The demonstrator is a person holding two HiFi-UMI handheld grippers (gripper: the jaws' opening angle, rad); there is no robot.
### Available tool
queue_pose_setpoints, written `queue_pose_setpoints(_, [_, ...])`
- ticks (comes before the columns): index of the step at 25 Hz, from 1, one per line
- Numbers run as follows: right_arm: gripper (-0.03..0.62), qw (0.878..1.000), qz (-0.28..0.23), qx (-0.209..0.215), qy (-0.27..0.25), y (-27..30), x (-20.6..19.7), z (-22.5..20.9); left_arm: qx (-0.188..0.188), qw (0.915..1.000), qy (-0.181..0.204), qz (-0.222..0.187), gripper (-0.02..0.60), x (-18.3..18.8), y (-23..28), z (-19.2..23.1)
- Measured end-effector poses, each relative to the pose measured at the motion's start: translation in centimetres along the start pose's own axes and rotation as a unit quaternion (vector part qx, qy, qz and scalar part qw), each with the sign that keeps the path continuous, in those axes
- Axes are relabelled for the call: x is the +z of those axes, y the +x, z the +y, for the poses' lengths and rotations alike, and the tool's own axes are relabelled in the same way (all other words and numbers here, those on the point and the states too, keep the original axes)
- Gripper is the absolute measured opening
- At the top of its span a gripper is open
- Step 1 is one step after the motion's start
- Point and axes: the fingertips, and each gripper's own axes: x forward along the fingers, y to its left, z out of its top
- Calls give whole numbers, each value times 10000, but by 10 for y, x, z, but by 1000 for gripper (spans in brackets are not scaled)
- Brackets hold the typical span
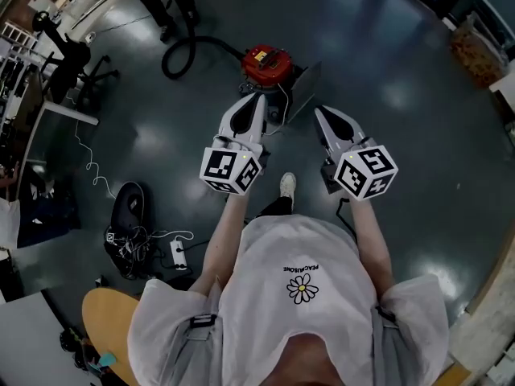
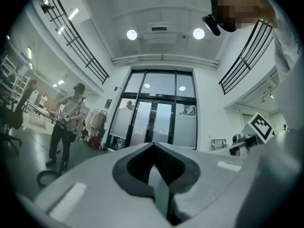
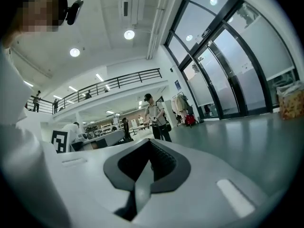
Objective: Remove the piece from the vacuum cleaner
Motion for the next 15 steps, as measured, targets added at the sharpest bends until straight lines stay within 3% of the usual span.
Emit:
queue_pose_setpoints(4, [25, 9999, 86, -128, -31, 46, 11, -25, 3, 9999, -132, 57, 0, -6, 33, 39])
queue_pose_setpoints(15, [25, 9952, 708, -566, 364, 112, -14, -93, 131, 9955, -428, 841, 0, -60, 87, 104])
